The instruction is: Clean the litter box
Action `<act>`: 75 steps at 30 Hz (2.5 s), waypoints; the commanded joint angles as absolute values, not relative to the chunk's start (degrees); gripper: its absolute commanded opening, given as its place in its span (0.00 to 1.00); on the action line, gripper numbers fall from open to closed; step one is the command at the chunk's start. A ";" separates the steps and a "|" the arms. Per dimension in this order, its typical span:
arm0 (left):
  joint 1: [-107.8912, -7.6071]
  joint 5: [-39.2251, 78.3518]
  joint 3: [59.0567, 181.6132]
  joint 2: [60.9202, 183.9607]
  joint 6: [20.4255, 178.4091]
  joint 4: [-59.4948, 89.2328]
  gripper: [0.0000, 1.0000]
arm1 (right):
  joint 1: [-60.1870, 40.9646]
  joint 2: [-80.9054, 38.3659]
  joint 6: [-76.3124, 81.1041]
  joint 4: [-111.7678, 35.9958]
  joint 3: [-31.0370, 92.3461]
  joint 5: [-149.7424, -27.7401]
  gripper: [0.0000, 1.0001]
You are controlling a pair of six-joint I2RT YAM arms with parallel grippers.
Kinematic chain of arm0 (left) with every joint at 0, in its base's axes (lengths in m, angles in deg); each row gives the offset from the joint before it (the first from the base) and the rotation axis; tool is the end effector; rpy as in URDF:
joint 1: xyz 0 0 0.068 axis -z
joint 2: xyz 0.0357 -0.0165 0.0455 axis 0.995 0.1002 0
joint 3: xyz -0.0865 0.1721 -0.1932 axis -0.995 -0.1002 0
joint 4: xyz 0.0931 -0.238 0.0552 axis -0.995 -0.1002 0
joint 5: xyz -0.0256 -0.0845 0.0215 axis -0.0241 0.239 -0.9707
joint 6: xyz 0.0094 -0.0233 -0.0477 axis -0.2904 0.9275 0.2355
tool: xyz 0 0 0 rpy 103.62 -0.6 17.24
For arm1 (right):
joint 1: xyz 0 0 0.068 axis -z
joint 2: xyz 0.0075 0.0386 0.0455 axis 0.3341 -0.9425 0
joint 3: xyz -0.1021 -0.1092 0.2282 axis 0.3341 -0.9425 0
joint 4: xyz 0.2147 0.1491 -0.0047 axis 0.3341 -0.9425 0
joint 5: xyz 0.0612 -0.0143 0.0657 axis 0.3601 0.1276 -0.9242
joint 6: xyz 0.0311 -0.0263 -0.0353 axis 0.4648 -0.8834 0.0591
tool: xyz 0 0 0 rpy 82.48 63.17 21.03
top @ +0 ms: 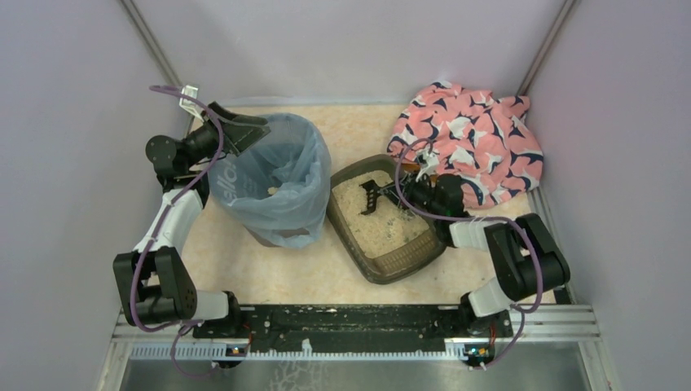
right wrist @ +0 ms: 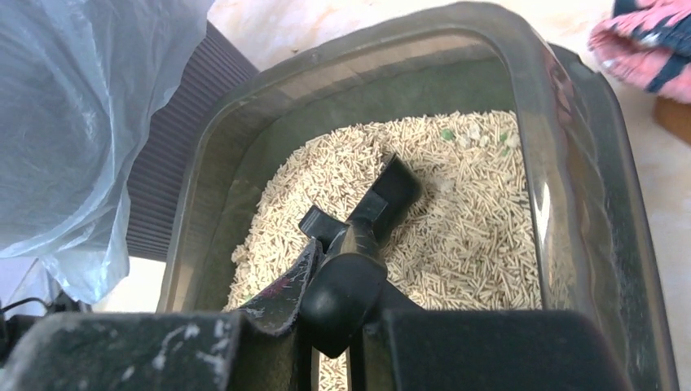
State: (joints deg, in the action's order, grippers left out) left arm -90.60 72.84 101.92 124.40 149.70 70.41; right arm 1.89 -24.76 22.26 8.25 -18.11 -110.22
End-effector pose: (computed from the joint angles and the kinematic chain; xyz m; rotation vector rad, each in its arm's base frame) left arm 0.2879 0.0005 0.3788 0.3489 1.3840 -1.3338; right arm 0.2611 0.1010 0.1792 -0.2382 1.8543 0.9971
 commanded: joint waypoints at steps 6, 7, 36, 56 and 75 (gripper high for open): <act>-90.04 73.14 103.09 123.52 149.10 71.83 0.99 | 0.44 -33.84 32.78 21.87 -24.73 -120.82 0.00; -90.05 73.10 103.10 123.52 149.02 71.76 0.99 | 0.44 -34.61 34.19 24.47 -25.44 -121.30 0.00; -89.25 73.00 103.37 122.65 146.61 69.00 0.99 | 7.51 -32.41 51.92 47.70 -29.50 -126.09 0.00; -88.83 73.18 103.50 122.45 146.83 69.29 0.99 | 19.28 -34.09 55.55 58.65 -33.91 -130.26 0.00; -88.90 73.59 103.37 122.36 148.61 71.28 0.99 | 25.14 -25.47 56.18 61.36 -33.88 -134.84 0.00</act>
